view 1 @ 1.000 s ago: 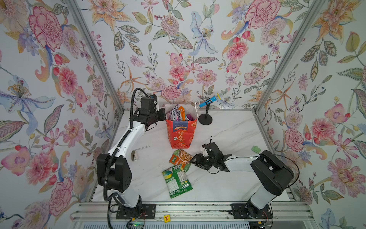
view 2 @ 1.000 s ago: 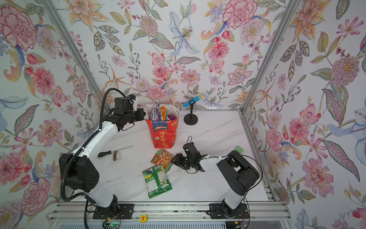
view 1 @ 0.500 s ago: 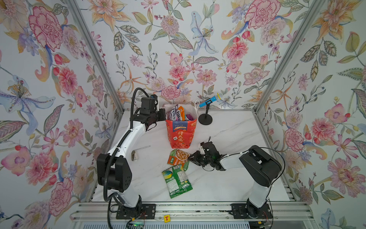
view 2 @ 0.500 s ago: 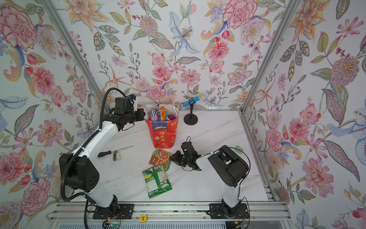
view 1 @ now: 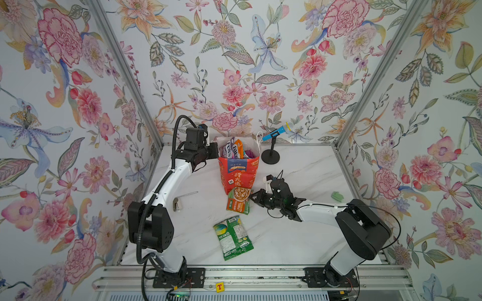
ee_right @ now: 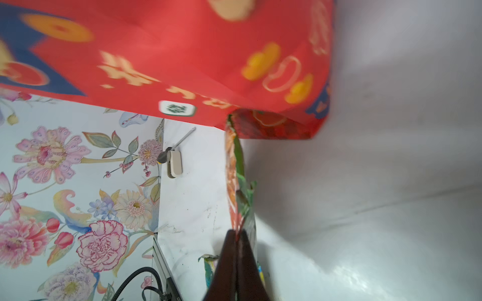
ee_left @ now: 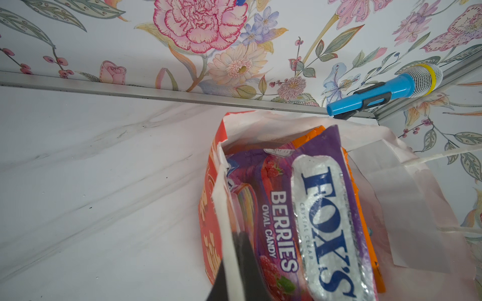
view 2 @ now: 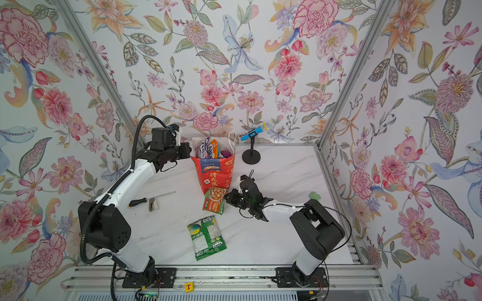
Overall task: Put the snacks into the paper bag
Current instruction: 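Carry the green soup packet over the bag opening with the right gripper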
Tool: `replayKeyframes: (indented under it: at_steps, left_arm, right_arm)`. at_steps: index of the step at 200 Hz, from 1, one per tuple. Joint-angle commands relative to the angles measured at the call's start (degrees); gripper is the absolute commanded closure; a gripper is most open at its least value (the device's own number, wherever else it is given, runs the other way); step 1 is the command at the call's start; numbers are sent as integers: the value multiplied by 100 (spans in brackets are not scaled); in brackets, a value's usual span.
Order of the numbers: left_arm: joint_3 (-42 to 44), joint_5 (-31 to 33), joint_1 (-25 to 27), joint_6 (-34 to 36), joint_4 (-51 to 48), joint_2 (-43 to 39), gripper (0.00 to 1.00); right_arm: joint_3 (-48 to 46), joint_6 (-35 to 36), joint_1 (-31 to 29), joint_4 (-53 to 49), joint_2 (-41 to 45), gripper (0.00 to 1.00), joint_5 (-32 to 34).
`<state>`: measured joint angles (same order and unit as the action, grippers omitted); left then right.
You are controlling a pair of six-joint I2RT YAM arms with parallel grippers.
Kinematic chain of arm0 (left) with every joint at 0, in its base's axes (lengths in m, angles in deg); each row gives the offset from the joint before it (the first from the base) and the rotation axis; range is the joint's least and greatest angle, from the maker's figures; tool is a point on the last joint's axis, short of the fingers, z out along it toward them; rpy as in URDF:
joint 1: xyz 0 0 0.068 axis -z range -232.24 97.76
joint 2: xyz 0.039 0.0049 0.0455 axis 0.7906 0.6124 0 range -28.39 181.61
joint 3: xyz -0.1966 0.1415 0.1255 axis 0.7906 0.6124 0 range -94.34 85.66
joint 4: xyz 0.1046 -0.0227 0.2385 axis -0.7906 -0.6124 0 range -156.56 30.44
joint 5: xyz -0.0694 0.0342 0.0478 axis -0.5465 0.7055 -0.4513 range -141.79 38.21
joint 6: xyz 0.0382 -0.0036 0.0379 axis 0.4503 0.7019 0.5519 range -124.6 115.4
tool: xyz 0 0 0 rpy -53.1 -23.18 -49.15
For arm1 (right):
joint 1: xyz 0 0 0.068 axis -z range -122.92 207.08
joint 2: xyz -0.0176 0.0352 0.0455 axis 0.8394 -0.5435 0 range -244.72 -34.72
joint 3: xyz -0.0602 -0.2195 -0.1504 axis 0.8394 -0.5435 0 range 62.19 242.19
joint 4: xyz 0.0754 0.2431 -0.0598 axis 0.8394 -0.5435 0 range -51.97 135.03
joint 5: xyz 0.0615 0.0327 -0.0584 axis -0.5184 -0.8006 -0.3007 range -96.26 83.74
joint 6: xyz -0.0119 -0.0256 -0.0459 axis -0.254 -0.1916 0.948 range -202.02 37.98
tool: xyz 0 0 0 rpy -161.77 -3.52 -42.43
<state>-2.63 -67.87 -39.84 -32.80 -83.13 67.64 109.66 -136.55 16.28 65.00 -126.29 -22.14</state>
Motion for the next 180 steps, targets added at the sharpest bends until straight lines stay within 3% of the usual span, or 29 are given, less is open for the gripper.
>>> replayKeyframes:
  at_steps: [1, 33, 85, 126, 180]
  left_arm:
    - [-215, 50, 8, 123, -27, 82, 100]
    - [-213, -7, 8, 102, 13, 105, 100]
    - [-218, -8, 6, 106, 19, 100, 100]
    - [-287, -10, 15, 88, 6, 133, 100]
    - [-339, 10, 15, 91, -22, 152, 100]
  right_arm:
    - [659, 1166, -8, -1188, 595, 100, 332]
    - [1551, 2004, 36, -2301, 1013, 100, 480]
    - [3161, 3080, 54, -3864, 1124, 100, 142]
    - [4584, 3483, 73, -4718, 886, 100, -109]
    - [5936, 3789, 338, -4957, 142, 100, -81]
